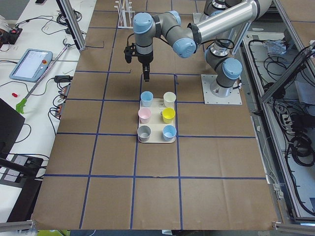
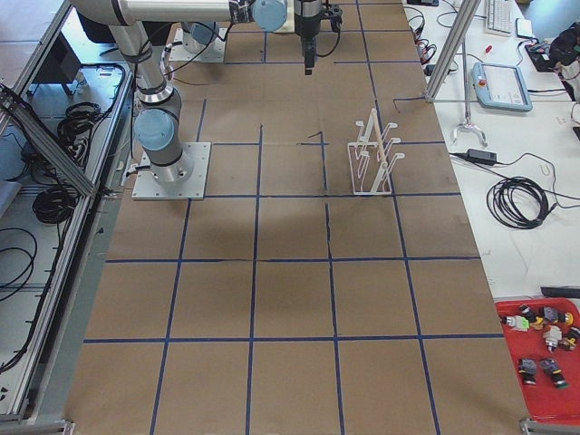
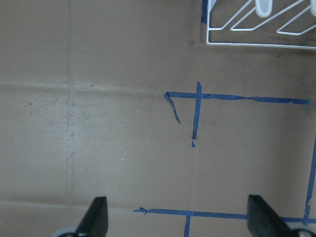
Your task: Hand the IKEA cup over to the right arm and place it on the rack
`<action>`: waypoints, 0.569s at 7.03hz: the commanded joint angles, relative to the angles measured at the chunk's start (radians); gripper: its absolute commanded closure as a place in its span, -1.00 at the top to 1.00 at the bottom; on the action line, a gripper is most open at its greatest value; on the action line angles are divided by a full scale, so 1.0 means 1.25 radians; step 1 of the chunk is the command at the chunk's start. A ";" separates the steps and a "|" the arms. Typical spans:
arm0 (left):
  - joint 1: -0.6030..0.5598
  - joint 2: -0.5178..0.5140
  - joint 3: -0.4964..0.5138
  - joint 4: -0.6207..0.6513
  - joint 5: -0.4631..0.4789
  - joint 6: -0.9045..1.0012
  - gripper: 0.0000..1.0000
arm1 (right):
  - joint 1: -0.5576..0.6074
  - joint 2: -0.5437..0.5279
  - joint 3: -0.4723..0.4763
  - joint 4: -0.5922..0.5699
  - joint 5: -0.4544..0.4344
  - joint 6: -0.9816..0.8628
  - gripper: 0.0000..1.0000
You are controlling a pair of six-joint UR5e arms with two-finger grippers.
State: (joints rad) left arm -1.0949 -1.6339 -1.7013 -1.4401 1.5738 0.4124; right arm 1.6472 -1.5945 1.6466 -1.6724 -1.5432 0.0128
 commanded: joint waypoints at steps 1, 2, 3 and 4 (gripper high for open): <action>-0.030 -0.035 -0.022 0.025 -0.002 -0.024 0.99 | 0.000 -0.002 0.002 -0.001 0.001 0.003 1.00; -0.037 -0.045 -0.052 0.072 -0.001 -0.045 0.99 | -0.001 -0.002 0.004 -0.022 0.001 0.041 1.00; -0.040 -0.055 -0.089 0.133 0.001 -0.044 0.99 | 0.001 -0.007 0.004 -0.072 0.002 0.109 1.00; -0.041 -0.064 -0.133 0.197 0.005 -0.039 0.99 | 0.001 0.002 0.006 -0.118 0.051 0.174 1.00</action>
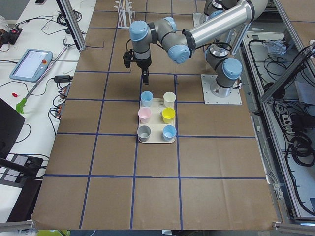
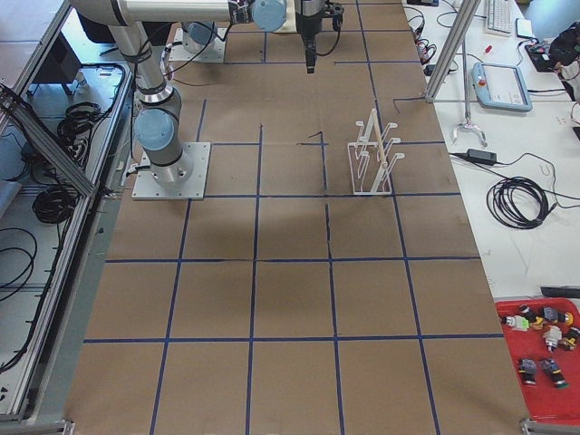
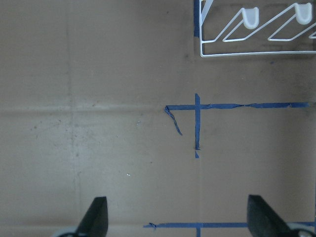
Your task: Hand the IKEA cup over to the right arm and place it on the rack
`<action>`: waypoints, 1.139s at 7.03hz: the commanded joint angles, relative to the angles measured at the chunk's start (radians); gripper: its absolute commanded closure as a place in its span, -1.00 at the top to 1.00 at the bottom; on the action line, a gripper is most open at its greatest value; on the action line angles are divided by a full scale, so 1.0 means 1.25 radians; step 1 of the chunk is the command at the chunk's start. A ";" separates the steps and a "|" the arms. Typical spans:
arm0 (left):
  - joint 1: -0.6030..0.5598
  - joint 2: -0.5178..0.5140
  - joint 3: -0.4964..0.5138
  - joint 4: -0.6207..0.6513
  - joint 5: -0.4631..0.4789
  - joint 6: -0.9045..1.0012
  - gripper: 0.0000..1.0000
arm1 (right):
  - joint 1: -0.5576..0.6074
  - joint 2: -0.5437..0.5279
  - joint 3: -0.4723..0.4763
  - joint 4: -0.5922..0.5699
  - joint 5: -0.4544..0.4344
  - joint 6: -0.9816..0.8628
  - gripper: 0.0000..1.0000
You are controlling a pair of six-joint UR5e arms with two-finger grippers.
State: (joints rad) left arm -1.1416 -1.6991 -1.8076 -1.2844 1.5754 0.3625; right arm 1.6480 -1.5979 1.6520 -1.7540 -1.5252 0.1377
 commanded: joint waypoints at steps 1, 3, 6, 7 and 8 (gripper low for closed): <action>-0.005 -0.019 -0.097 0.131 0.005 0.008 0.99 | 0.001 0.007 0.001 -0.100 0.072 0.132 1.00; -0.005 -0.035 -0.145 0.201 0.005 0.064 0.99 | 0.002 0.003 0.048 -0.218 0.119 0.204 0.99; -0.002 -0.062 -0.157 0.240 0.011 0.097 0.99 | 0.001 -0.011 0.236 -0.570 0.226 0.371 1.00; -0.001 -0.065 -0.155 0.242 0.039 0.095 0.98 | 0.001 -0.010 0.281 -0.677 0.258 0.462 1.00; 0.000 -0.074 -0.157 0.255 0.039 0.095 0.97 | 0.002 -0.007 0.326 -0.789 0.292 0.539 1.00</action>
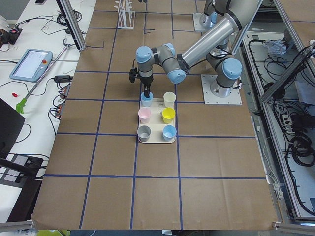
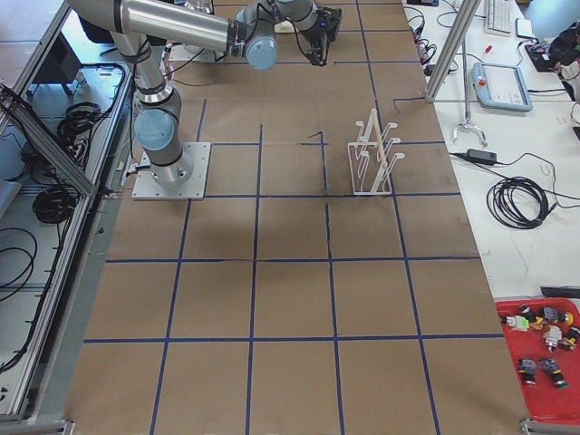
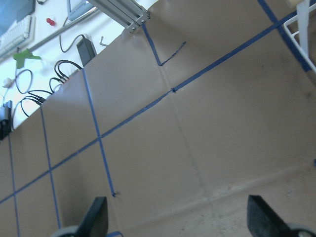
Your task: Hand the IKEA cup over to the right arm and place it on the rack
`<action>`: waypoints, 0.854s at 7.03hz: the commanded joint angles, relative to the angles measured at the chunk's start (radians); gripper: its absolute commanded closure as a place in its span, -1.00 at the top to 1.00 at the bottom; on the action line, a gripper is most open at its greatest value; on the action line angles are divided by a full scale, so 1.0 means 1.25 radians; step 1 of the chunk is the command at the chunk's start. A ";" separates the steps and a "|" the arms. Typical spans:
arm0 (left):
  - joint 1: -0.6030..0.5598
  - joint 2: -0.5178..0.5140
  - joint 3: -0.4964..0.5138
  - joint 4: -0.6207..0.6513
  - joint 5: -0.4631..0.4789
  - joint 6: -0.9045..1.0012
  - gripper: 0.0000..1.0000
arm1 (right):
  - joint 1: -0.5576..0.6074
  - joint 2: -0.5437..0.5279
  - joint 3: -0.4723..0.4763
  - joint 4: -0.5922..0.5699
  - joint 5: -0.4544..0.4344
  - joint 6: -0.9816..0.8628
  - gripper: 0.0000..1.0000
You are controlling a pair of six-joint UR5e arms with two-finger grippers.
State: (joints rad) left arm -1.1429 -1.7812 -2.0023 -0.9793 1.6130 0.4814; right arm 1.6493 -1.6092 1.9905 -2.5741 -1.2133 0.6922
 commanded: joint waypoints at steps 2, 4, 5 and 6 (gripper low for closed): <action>0.000 -0.021 0.000 0.031 0.009 0.000 0.83 | 0.003 0.005 0.168 -0.407 0.061 0.320 1.00; -0.004 -0.008 0.005 0.031 0.007 -0.002 0.01 | 0.003 0.011 0.216 -0.553 0.103 0.488 1.00; -0.004 -0.010 0.006 0.030 0.007 -0.005 -0.37 | 0.003 0.014 0.221 -0.578 0.104 0.492 1.00; -0.004 -0.010 0.008 0.030 0.004 -0.007 -0.63 | 0.003 0.014 0.221 -0.580 0.104 0.492 1.00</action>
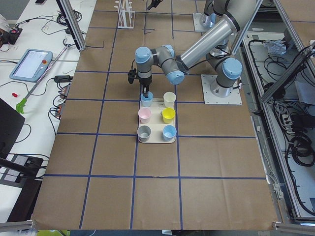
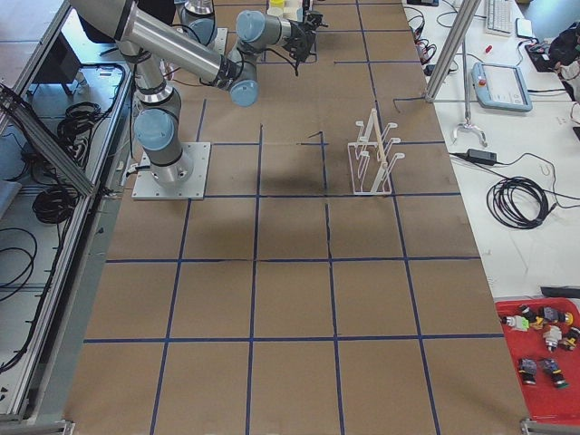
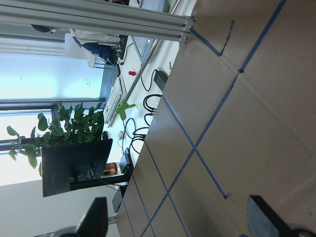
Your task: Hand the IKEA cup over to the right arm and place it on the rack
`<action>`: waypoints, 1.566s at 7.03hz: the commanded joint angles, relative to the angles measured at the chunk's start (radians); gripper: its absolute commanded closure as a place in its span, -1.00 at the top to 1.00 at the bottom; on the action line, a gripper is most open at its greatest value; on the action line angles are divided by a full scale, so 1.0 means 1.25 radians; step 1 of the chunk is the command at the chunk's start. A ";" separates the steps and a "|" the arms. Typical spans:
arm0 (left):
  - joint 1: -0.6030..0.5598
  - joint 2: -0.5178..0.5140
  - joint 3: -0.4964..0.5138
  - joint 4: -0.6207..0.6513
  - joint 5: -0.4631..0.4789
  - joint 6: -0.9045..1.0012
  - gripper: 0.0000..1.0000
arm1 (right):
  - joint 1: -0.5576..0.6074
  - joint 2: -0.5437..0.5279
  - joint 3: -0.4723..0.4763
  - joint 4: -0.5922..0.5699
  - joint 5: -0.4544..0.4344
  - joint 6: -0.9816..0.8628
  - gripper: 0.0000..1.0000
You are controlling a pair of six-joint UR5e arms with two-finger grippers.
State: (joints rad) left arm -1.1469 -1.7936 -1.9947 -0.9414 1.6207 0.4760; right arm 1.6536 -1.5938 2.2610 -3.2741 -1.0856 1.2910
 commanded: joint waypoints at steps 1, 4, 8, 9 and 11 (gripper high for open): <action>0.000 0.002 0.004 0.000 -0.004 -0.003 -0.81 | -0.001 0.002 0.005 -0.020 0.002 0.013 1.00; -0.003 0.061 0.048 -0.037 -0.004 -0.002 -0.96 | -0.001 0.004 0.005 -0.020 0.002 0.013 1.00; -0.030 0.095 0.339 -0.403 -0.019 0.000 -0.97 | -0.001 0.002 0.003 -0.019 -0.004 0.015 1.00; -0.040 0.077 0.394 -0.441 -0.023 -0.003 -0.97 | -0.001 0.005 0.004 -0.019 -0.013 0.015 1.00; -0.048 0.015 0.420 -0.407 -0.113 0.003 -0.97 | -0.001 0.004 0.005 -0.018 -0.013 0.005 1.00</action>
State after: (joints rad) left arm -1.1977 -1.7327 -1.4960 -1.4675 1.5494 0.4787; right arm 1.6521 -1.5892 2.2665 -3.2965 -1.1001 1.3024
